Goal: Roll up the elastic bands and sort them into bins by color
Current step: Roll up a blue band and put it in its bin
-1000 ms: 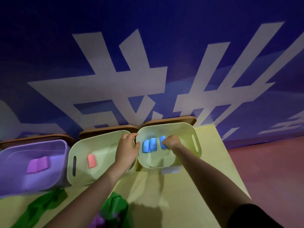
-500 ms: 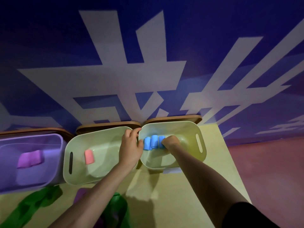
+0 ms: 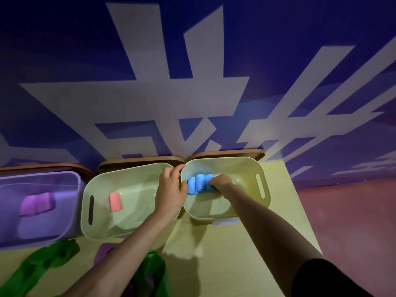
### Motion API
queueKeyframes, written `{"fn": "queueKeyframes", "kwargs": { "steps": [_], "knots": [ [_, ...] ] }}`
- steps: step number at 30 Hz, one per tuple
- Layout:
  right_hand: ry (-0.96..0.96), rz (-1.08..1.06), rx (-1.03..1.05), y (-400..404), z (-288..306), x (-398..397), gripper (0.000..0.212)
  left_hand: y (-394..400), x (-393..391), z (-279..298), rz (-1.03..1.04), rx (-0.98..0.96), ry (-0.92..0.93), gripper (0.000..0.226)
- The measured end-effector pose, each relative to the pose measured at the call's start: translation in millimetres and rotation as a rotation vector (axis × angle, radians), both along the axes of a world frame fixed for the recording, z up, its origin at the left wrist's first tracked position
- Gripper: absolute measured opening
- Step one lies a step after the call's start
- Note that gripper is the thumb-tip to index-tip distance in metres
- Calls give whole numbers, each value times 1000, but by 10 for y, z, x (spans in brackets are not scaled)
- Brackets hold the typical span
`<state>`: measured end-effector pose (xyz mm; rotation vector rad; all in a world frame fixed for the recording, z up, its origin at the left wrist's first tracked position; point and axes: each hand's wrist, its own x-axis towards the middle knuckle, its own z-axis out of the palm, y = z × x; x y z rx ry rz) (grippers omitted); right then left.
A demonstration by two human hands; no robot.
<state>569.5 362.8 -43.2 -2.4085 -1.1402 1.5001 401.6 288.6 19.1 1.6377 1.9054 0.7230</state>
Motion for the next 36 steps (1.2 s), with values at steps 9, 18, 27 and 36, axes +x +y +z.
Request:
{"fn": "queueKeyframes", "kwargs": {
  "steps": [9, 18, 27, 36],
  "knots": [
    [-34, -18, -28, -19, -2, -29, 37, 4, -3, -24, 4, 26, -4, 45],
    [-140, -46, 69, -95, 2, -136, 37, -1, 1, -29, 10, 33, -47, 44],
    [-214, 84, 258, -126, -35, -164, 22, 2, 9, -19, 20, 28, -49, 44],
    [-250, 297, 192, -42, 58, -61, 14, -6, 12, -50, 19, 39, -45, 45]
  ]
}}
